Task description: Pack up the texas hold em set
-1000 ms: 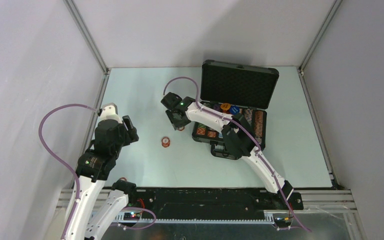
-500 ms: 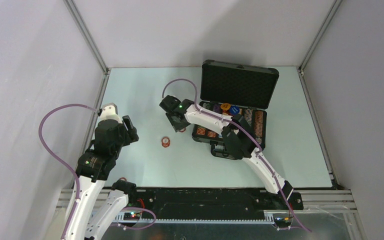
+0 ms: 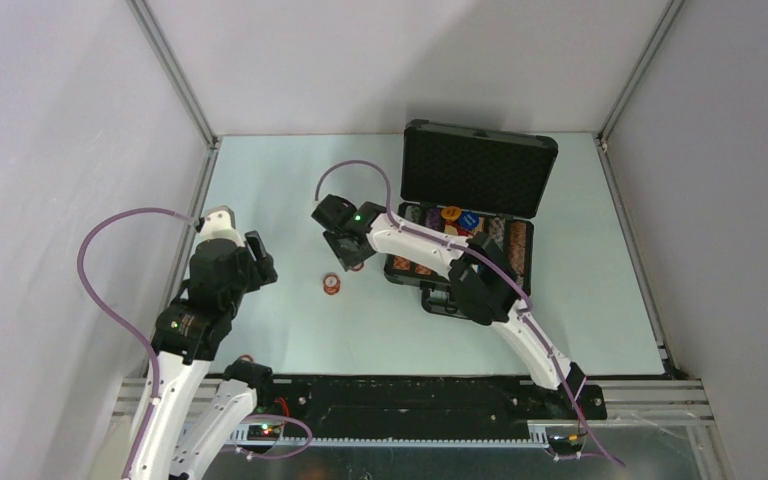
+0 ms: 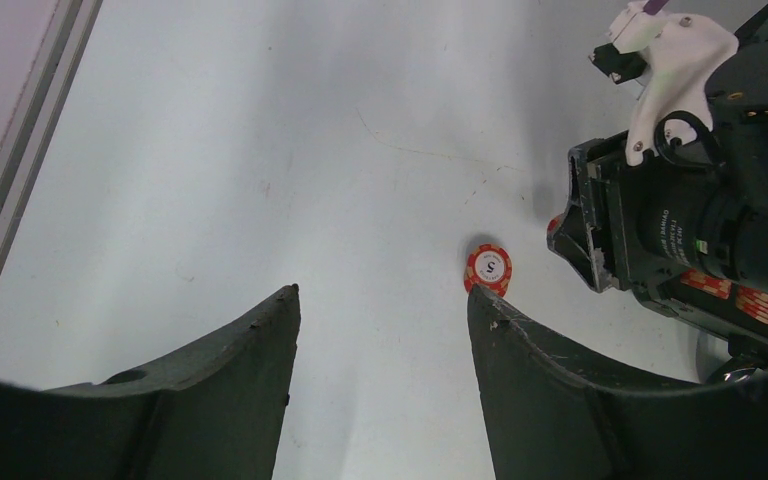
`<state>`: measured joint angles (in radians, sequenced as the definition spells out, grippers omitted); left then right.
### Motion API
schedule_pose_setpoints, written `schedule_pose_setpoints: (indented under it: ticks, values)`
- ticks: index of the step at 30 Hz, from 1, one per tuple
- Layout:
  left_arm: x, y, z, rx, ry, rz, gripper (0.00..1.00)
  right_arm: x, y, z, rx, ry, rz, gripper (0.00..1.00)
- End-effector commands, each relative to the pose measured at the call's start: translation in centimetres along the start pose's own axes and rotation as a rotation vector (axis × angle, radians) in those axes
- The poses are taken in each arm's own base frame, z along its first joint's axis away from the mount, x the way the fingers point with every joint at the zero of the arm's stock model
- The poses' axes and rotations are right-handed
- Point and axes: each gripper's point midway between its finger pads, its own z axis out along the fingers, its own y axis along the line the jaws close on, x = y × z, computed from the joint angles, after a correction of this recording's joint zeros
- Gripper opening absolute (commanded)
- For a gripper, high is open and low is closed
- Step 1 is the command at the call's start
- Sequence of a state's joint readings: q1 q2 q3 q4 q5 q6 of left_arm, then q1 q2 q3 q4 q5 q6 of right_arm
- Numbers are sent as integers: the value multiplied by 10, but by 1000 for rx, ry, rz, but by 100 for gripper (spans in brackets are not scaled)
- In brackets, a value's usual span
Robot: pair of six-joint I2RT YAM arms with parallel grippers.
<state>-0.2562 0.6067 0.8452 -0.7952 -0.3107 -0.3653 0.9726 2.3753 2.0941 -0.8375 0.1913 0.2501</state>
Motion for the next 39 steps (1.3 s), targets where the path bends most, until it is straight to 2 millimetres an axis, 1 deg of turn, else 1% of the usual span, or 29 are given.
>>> schedule_pose_setpoints:
  ticks: [1,5,8,12,19,31,39]
  values:
    - [-2,-1,3,3,-14,14,68,-23,13,-38,-60,-82,10,42]
    - [-2,-1,3,2,-14,15,67,-24,24,-44,-97,-88,8,42]
    - [-2,-1,3,3,-14,14,68,-21,36,-46,-130,-85,0,42]
    - [-2,-1,3,4,-16,13,67,-18,49,-43,-156,-76,-4,42]
    - [-2,-1,3,2,-14,14,68,-21,65,-43,-184,-80,-17,42]
    - [-2,-1,2,5,-16,14,68,-18,76,-26,-194,-57,-24,43]
    - [-2,-1,2,5,-17,13,68,-13,76,-18,-186,-43,-30,43]
